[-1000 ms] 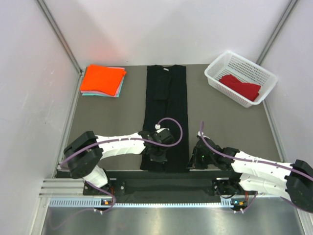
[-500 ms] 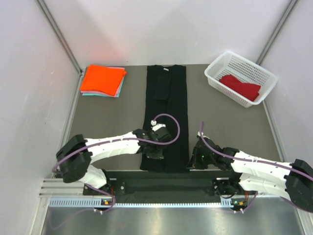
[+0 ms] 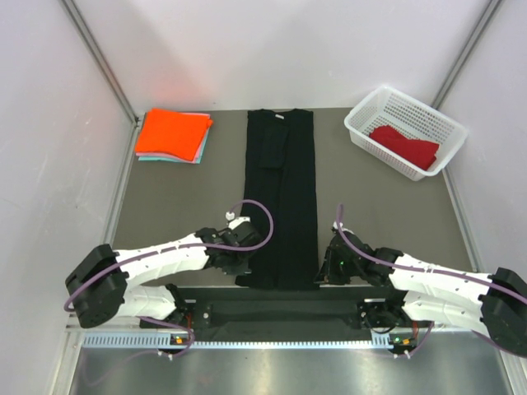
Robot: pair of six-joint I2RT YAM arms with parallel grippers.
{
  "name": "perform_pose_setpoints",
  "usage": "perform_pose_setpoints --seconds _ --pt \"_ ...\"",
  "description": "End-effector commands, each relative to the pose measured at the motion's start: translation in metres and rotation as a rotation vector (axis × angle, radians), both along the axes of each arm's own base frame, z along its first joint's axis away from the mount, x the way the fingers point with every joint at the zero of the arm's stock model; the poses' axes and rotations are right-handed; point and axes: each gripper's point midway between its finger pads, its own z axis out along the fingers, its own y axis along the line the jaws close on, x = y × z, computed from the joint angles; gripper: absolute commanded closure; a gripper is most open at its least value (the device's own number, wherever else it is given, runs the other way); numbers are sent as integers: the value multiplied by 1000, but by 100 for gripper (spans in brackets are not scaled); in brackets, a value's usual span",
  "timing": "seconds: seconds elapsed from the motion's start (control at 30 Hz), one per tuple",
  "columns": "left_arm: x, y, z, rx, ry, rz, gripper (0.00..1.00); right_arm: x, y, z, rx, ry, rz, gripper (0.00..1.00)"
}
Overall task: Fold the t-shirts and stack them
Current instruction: Fold the tshirt
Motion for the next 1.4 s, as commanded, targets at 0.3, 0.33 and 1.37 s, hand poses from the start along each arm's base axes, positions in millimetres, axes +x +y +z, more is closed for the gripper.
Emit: perform_pose_setpoints --seconds 0.3,0.33,1.37 --pt "-18 -16 -22 -90 72 -7 95 6 5 15 11 -28 -10 92" --pt "-13 -23 -10 -117 48 -11 93 6 5 15 9 -29 -11 92" --pt "-15 12 -16 -104 101 30 57 5 7 18 31 -30 -4 93"
